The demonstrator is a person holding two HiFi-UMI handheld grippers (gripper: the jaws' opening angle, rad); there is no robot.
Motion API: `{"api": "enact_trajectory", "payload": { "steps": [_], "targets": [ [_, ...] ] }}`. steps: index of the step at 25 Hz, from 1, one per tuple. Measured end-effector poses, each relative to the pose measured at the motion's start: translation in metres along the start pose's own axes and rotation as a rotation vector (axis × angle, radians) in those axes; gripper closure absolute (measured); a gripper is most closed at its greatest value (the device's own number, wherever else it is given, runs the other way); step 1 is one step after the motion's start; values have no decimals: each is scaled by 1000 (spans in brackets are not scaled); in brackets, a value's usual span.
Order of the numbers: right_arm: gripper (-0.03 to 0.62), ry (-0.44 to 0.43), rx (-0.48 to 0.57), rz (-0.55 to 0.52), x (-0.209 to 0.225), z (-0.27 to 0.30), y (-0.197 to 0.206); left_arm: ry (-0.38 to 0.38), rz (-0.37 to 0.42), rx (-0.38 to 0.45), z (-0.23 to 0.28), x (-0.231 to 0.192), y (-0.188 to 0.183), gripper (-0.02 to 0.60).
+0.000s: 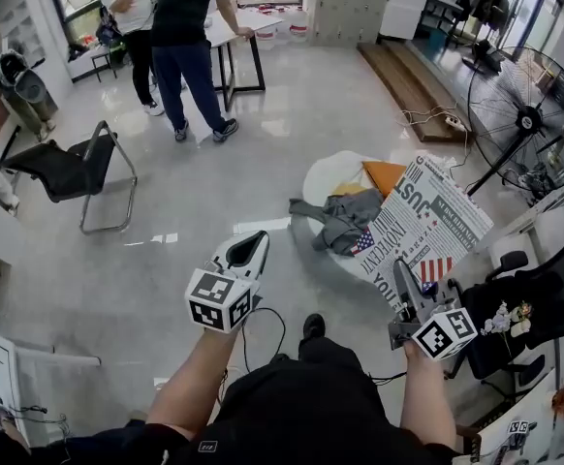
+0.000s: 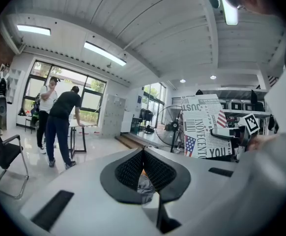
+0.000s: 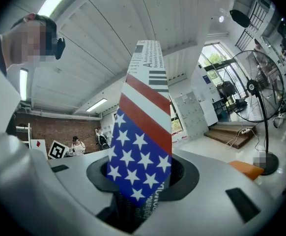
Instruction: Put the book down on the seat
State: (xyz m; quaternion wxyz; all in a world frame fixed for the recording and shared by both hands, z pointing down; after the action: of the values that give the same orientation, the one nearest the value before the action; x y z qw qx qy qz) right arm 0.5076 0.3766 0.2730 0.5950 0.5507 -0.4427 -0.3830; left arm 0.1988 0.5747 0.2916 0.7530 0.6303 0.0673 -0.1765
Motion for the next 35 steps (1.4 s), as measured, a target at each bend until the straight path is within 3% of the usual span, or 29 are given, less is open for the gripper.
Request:
{"api": "enact_trajectory", "payload": {
  "steps": [9, 20, 25, 35],
  "targets": [
    [421, 0, -9, 86, 19, 77, 36, -10, -20, -41, 40, -56, 0, 578],
    [421, -27, -72, 143, 136, 207, 53, 9, -6, -138, 210, -93, -42, 578],
    [421, -46, -76, 141, 183, 254, 48, 3, 7, -142, 273, -102, -70, 578],
    [421, 131, -92, 166, 248, 278, 37, 43, -17, -145, 338, -123, -89, 578]
  ]
}}
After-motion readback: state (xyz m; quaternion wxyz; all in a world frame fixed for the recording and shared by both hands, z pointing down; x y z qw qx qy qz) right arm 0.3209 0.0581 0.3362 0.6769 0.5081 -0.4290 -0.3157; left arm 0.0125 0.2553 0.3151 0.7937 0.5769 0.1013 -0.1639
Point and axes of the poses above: the fingertips, and each gripper's own axes: z forward along the fingers, x to its right, y out of its underside, the point moved 9 cm from there along -z, backward along the fingers, and after that the axes turned 12 degrees about -z, right-handed, at the moved point
